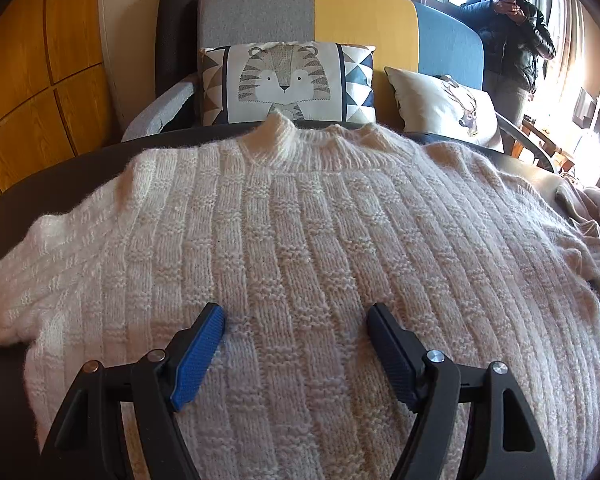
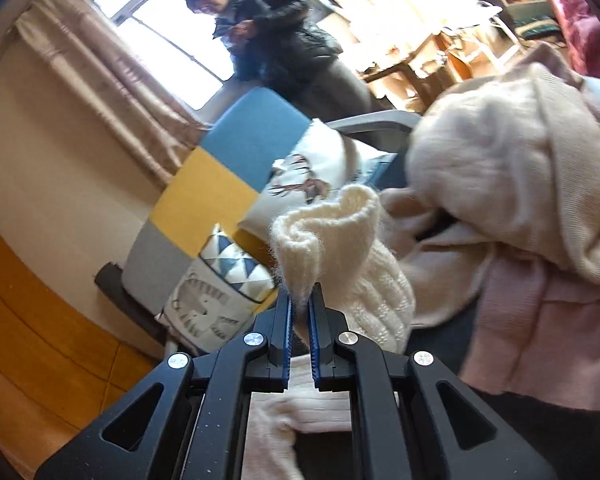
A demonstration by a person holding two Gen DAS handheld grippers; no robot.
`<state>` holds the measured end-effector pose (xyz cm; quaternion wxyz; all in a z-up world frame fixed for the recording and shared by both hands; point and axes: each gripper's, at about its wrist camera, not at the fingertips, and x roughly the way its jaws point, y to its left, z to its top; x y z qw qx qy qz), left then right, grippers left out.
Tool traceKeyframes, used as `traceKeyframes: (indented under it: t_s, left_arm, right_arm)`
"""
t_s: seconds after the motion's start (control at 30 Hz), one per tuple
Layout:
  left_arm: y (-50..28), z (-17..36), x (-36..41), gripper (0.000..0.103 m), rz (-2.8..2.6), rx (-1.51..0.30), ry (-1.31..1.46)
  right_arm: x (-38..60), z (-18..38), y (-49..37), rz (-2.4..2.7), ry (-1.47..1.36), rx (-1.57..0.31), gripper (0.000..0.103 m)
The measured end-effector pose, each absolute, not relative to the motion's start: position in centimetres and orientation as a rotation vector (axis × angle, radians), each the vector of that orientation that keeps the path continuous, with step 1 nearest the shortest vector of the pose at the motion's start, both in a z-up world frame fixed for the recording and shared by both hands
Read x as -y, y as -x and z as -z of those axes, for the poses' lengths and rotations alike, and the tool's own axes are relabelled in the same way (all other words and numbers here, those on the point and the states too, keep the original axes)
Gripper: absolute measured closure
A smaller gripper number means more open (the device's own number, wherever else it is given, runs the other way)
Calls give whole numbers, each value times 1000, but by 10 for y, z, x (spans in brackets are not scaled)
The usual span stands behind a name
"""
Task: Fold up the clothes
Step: 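Grasp the sweater sleeve cuff with the right gripper and lift it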
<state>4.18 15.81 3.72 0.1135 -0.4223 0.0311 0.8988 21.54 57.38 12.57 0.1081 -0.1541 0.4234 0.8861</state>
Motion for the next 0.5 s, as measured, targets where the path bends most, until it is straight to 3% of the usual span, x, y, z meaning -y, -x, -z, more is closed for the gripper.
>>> traceKeyframes:
  t_s: [0.23, 0.5]
  left_arm:
    - [-42, -37, -154, 27, -2628, -52, 1229]
    - [-42, -37, -147, 26, -2611, 16, 1208]
  right_arm:
    - [-443, -169, -109, -2924, 638, -1102, 95]
    - [-312, -137, -27, -3086, 1035, -1003, 95]
